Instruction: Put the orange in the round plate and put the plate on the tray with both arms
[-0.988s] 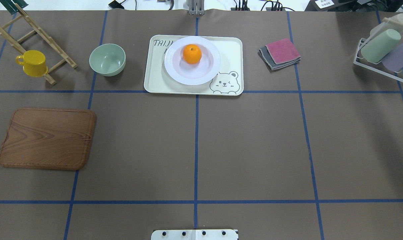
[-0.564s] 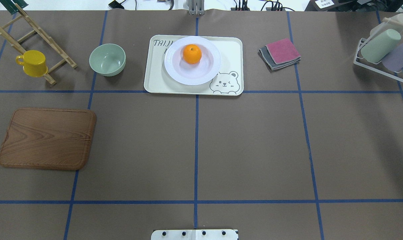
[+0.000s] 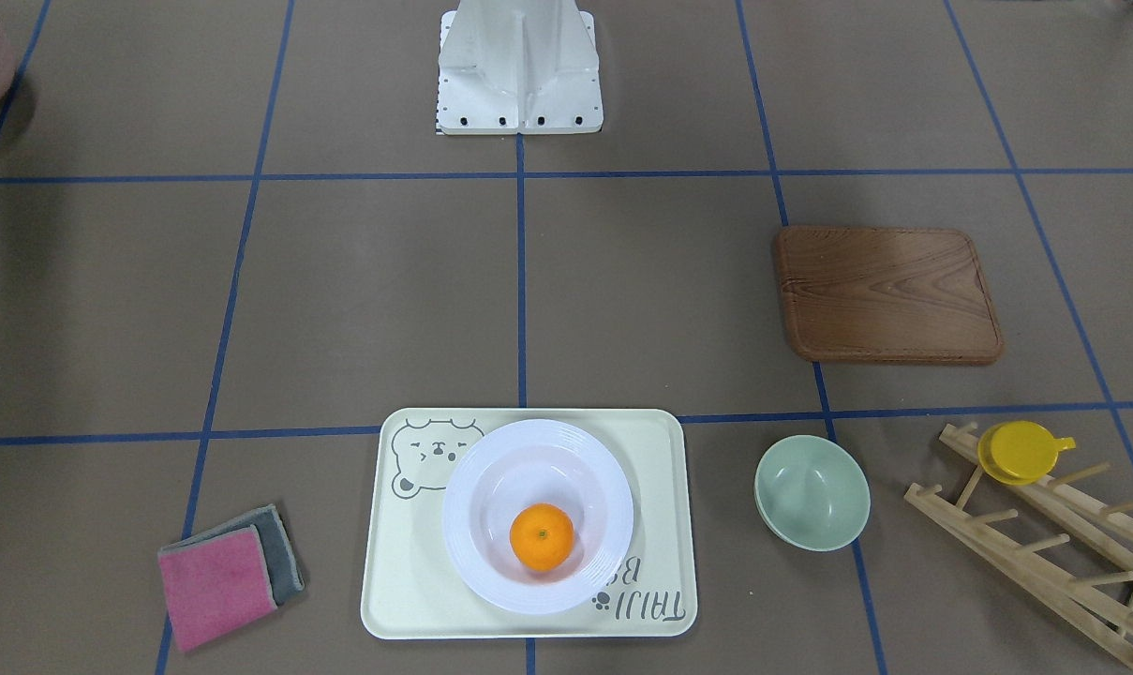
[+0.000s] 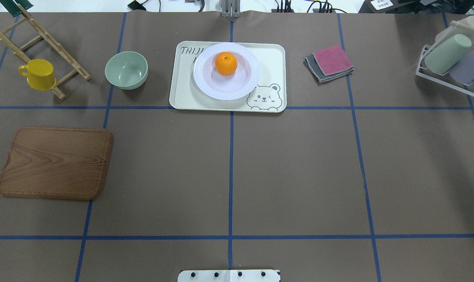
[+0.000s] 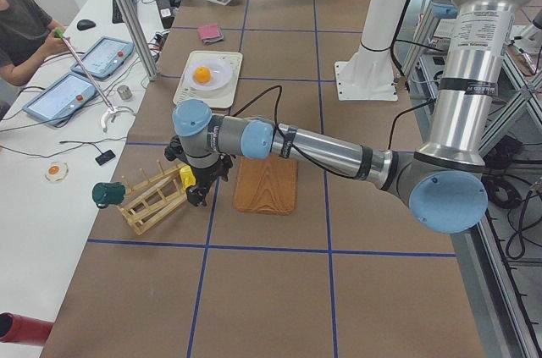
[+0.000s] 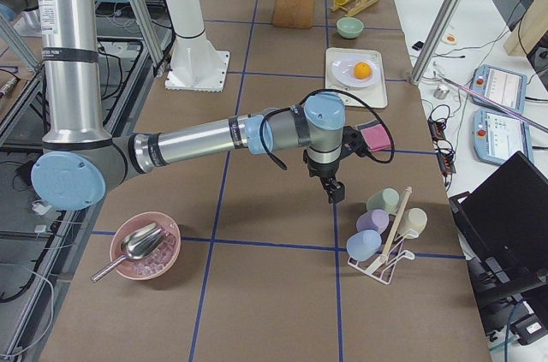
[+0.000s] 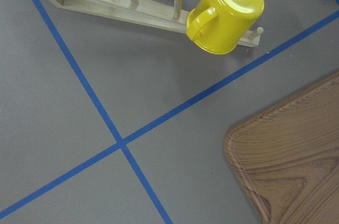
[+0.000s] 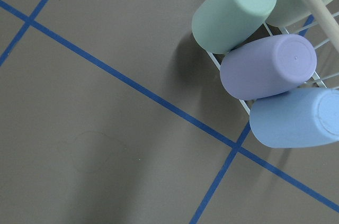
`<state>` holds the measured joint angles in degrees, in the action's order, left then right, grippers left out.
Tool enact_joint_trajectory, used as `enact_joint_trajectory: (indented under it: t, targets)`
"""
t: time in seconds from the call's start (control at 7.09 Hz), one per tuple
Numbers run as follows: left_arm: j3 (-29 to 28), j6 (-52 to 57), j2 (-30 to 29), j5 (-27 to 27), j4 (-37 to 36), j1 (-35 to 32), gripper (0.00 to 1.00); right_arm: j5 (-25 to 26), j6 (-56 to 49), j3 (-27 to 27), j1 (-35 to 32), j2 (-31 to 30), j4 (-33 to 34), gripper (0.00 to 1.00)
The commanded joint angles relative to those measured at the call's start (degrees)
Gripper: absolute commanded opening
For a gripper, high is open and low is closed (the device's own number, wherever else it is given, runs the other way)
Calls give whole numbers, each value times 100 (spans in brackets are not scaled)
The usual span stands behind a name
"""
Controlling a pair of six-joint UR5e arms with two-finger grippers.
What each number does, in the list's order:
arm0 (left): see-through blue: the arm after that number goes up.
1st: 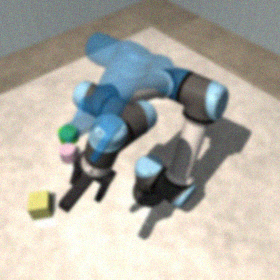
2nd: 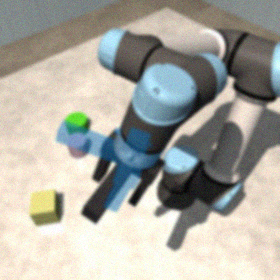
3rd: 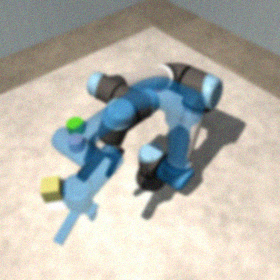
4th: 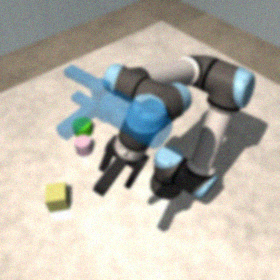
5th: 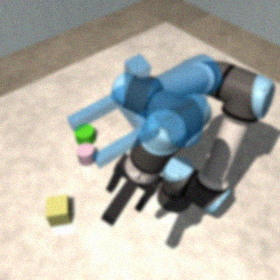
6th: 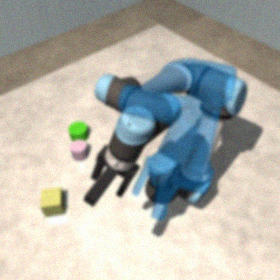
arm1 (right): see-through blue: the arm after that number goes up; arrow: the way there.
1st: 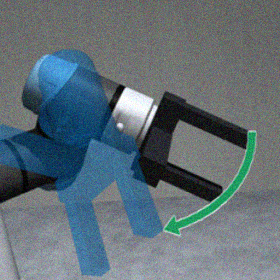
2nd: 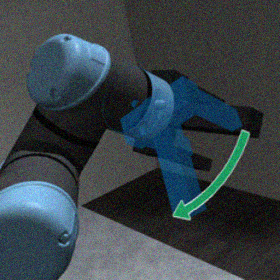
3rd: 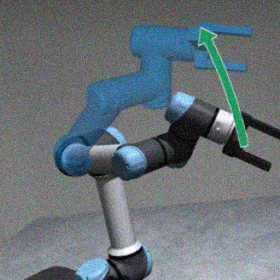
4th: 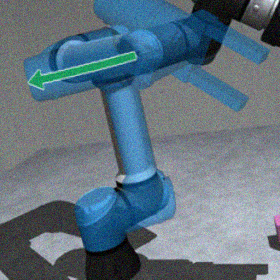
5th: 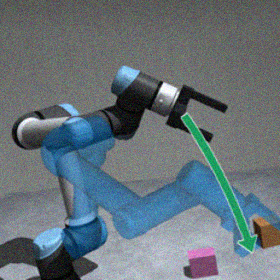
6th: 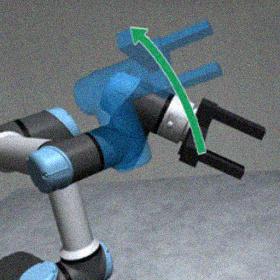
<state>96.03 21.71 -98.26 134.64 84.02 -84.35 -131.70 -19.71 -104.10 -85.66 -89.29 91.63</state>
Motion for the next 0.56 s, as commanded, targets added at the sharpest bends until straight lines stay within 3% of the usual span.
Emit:
enact_joint_trajectory:
  t: [0.0,0.42]
  targets:
    - [55,-18,-53,1,9,6,100,100,-32,74,93,9,4,100]
    - [73,-9,-61,9,9,6,100,-14,-42,92,102,78,4,100]
